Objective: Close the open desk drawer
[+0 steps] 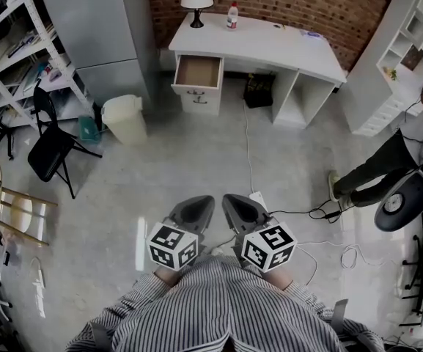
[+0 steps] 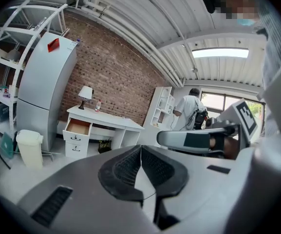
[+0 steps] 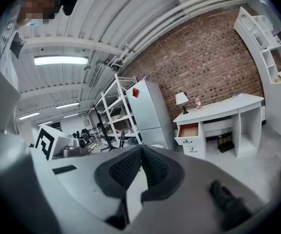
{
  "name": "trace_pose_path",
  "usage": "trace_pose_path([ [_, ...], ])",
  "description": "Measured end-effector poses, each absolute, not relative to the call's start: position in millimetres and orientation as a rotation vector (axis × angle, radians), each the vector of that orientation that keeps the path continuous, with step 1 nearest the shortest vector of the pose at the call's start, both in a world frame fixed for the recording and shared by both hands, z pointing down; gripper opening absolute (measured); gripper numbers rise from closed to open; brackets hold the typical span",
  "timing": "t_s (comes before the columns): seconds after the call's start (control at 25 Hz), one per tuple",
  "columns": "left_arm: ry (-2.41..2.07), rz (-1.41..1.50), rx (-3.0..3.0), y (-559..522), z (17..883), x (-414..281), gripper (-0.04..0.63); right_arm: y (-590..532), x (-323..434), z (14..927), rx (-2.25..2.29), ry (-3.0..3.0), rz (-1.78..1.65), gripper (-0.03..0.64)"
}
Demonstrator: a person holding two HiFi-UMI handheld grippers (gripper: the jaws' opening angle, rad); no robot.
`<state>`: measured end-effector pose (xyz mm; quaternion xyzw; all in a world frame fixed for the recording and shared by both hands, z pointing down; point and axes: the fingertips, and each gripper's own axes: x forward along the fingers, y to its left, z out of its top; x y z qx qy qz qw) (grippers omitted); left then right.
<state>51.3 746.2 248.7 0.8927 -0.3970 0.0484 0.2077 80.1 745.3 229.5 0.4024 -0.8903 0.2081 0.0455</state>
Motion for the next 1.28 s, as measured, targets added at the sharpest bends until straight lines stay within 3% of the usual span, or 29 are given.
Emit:
trace_pose_path([
  [0.64,-1.112,0.155,2.411,715.7,276.4,77.2,0.015,712.2,107.9,259.8,1.224,-2.652,0.722,0.016],
  [1.28,-1.110,0.131,2.451,503.2,263.2,2.1,0.015,503.2,49.0,248.7,1.311,-2.664,0.670,0.016],
])
